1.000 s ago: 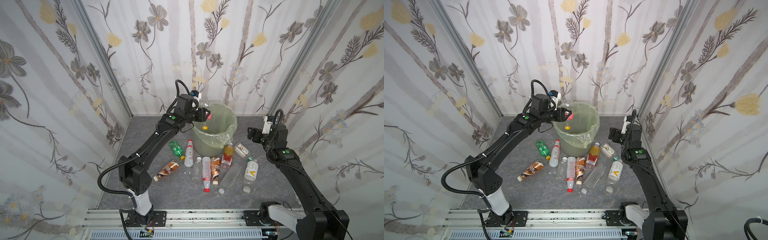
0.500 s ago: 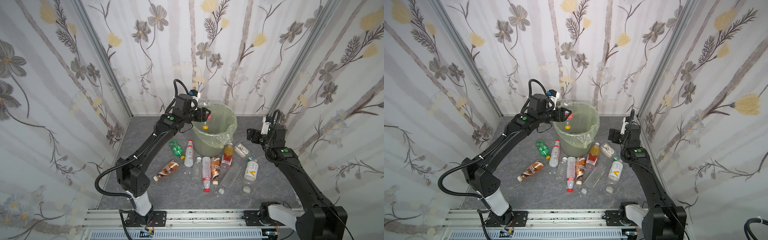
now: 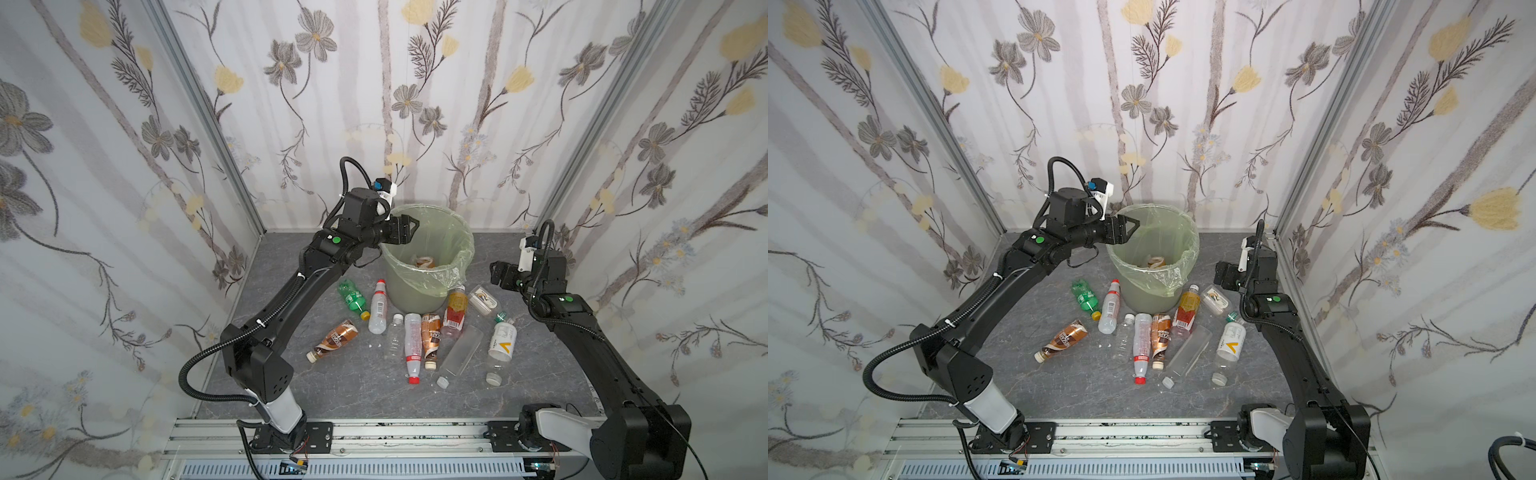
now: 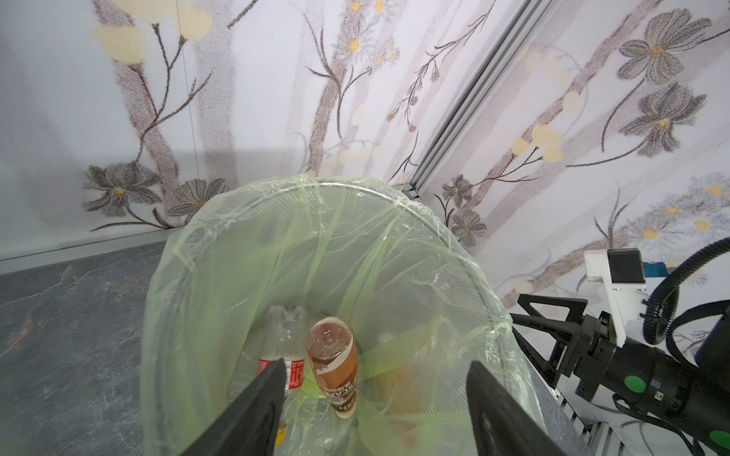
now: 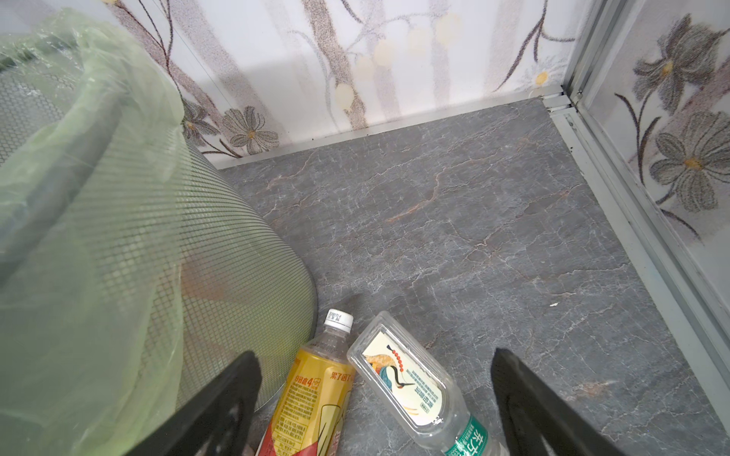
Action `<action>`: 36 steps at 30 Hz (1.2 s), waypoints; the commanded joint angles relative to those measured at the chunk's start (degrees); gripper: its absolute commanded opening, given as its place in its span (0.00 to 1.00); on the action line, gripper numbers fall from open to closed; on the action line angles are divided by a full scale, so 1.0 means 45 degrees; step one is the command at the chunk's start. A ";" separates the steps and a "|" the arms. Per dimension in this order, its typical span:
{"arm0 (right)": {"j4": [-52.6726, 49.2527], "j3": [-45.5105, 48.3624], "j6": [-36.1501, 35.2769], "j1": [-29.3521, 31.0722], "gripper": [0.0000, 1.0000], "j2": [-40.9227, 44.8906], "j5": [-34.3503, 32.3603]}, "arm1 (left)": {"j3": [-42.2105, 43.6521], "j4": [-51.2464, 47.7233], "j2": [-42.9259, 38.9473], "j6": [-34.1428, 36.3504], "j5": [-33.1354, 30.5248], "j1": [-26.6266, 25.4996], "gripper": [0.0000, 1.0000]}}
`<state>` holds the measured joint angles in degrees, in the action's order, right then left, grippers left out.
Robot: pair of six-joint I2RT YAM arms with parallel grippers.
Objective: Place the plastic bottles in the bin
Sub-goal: 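Open the left gripper to drop the clear bottle into the bin, then withdraw the left arm while the right gripper lowers onto the crane-label bottle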
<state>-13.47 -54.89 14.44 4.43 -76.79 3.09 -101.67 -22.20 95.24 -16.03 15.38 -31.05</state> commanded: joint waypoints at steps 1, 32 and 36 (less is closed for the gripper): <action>-0.0428 -0.0047 -0.0237 -0.0007 0.92 -0.0281 0.0321 | 0.0604 0.0391 -0.0670 0.0597 -0.0842 0.0239 0.76; -0.2206 -0.1044 -0.1273 -0.0007 0.91 -0.4929 0.0880 | 0.8926 0.0362 -0.6712 0.1230 -0.2264 0.4245 0.89; -0.2201 -0.1063 -0.1274 -0.0007 0.89 -0.5360 0.1101 | 0.9047 0.0362 -0.6770 0.1310 -0.2226 0.4339 0.89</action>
<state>-24.40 -59.24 9.47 4.43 -99.85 7.09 -61.25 -21.69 65.12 -10.87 5.67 -11.77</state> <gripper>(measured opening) 0.890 0.895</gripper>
